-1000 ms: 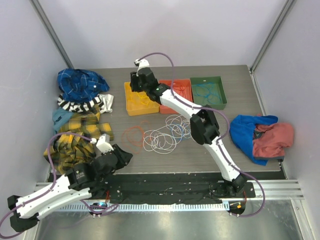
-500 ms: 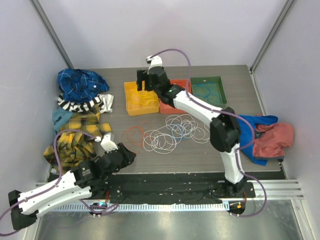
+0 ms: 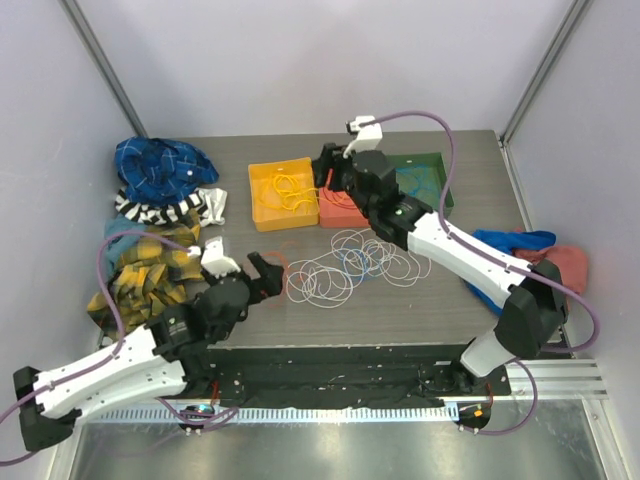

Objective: Untangle the cables

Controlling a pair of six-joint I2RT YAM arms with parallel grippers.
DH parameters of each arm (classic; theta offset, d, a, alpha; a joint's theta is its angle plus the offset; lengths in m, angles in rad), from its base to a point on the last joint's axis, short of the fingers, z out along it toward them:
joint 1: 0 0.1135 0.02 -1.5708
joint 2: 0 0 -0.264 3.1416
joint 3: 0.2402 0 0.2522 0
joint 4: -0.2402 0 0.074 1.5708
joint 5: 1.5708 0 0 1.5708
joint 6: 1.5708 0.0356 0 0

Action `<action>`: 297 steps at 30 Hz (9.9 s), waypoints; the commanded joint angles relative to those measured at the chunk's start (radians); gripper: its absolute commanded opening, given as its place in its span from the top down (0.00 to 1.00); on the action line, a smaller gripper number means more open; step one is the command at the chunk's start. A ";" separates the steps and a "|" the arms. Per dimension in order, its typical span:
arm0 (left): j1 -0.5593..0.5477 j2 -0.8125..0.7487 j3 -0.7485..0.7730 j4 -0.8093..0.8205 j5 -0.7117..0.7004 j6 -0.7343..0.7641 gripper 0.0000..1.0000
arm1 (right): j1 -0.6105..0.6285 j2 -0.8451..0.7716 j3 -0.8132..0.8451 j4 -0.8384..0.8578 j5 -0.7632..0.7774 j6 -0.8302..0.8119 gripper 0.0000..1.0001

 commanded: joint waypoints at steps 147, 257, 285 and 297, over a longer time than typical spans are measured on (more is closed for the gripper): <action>0.356 0.909 0.395 0.112 0.133 0.123 0.04 | 0.101 -0.431 -0.394 -0.137 0.054 0.191 0.32; 0.369 0.679 0.159 -0.047 0.314 -0.030 0.02 | 0.199 -0.714 -0.740 -0.146 0.008 0.225 0.41; 0.318 0.582 0.746 0.114 0.325 0.304 1.00 | 0.201 -0.887 -0.599 -0.294 0.131 0.151 0.41; 0.318 1.034 1.102 0.316 0.520 0.447 1.00 | 0.201 -1.031 -0.541 -0.403 0.223 0.089 0.42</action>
